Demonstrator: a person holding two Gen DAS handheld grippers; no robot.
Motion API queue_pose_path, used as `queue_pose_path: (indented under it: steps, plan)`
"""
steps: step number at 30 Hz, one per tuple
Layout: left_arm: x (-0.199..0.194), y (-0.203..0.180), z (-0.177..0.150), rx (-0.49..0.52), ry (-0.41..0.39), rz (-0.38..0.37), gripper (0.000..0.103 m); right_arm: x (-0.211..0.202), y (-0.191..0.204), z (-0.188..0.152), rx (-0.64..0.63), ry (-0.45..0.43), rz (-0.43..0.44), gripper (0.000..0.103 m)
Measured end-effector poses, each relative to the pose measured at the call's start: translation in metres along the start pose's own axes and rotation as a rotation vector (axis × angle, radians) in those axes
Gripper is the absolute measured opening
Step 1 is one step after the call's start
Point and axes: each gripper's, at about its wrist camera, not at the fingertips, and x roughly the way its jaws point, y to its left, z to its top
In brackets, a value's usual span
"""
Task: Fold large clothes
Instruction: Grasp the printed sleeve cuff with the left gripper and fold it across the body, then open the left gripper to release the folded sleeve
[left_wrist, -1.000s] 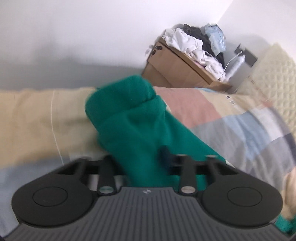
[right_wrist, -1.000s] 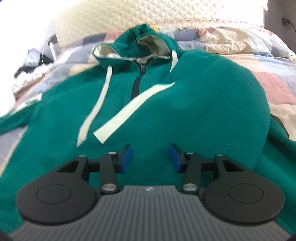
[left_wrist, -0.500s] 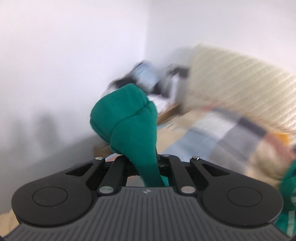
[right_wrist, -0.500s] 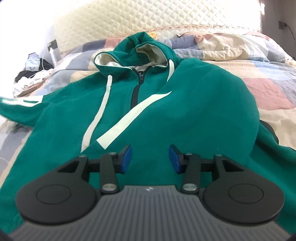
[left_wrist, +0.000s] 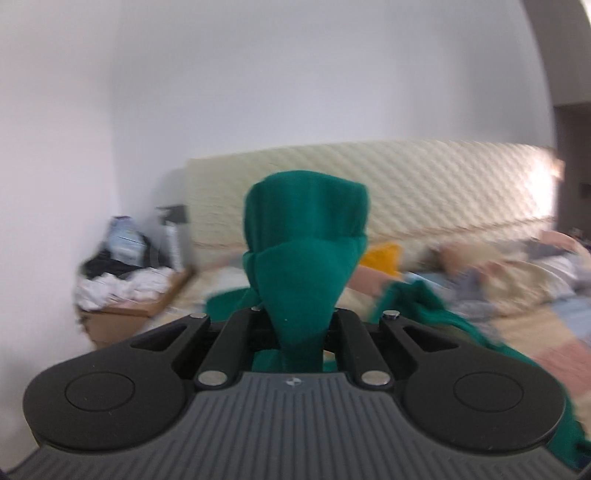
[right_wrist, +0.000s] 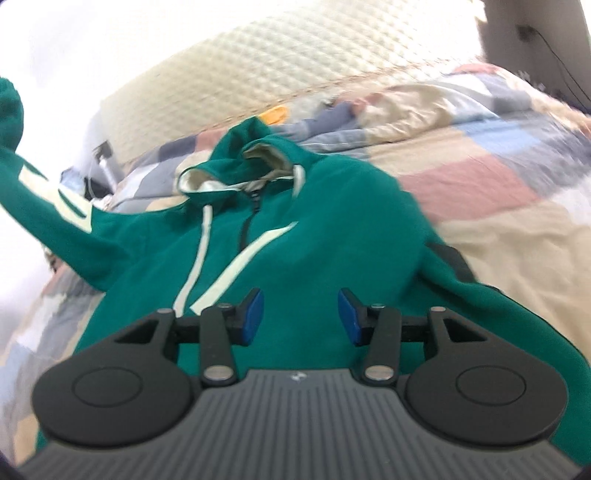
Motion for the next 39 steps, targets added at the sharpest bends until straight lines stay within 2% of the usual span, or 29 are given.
queue_pose_path:
  steps: [5,8,11,14,18,20,23,24,25,26,28,31,33,35,39]
  plan:
    - [-0.032,-0.113,-0.047,0.052,0.044,-0.152,0.007,-0.023,-0.025,0.003,0.092,-0.02,0.026,0.049]
    - [-0.046,-0.177,-0.086,0.074,0.089,-0.235,0.007,-0.035,-0.034,0.006,0.124,-0.052,0.051,0.049]
    - [-0.046,-0.234,-0.135,0.098,0.19,-0.294,0.007,-0.048,-0.045,0.007,0.15,-0.079,0.065,0.049]
    - [-0.037,-0.269,-0.185,0.126,0.302,-0.347,0.007,-0.06,-0.061,0.007,0.177,-0.11,0.061,0.049]
    - [-0.029,-0.297,-0.233,0.194,0.384,-0.361,0.007,-0.065,-0.076,0.01,0.235,-0.115,0.059,0.049]
    - [-0.024,-0.293,-0.24,0.172,0.405,-0.368,0.008,-0.064,-0.078,0.01,0.234,-0.11,0.058,0.049]
    - [-0.027,-0.273,-0.233,0.147,0.424,-0.388,0.009,-0.063,-0.081,0.008,0.249,-0.091,0.071,0.049]
    - [-0.029,-0.267,-0.231,0.134,0.437,-0.397,0.014,-0.063,-0.082,0.008,0.25,-0.087,0.076,0.049]
    - [-0.031,-0.258,-0.226,0.115,0.463,-0.417,0.027,-0.063,-0.082,0.007,0.25,-0.083,0.081,0.049]
    - [-0.033,-0.247,-0.218,0.089,0.498,-0.447,0.035,-0.063,-0.082,0.007,0.247,-0.081,0.086,0.049]
    - [-0.041,-0.229,-0.206,0.044,0.542,-0.502,0.056,-0.062,-0.08,0.006,0.236,-0.077,0.089,0.049]
    - [-0.061,-0.203,-0.198,-0.01,0.531,-0.606,0.067,-0.06,-0.076,0.006,0.226,-0.066,0.094,0.05]
    - [-0.072,-0.183,-0.194,-0.055,0.503,-0.642,0.07,-0.058,-0.073,0.006,0.222,-0.056,0.097,0.049]
    - [-0.072,-0.162,-0.192,-0.11,0.488,-0.647,0.07,-0.057,-0.067,0.006,0.208,-0.041,0.098,0.05]
    - [-0.044,-0.117,-0.195,-0.256,0.463,-0.548,0.07,-0.056,-0.051,0.003,0.145,-0.026,0.107,0.05]
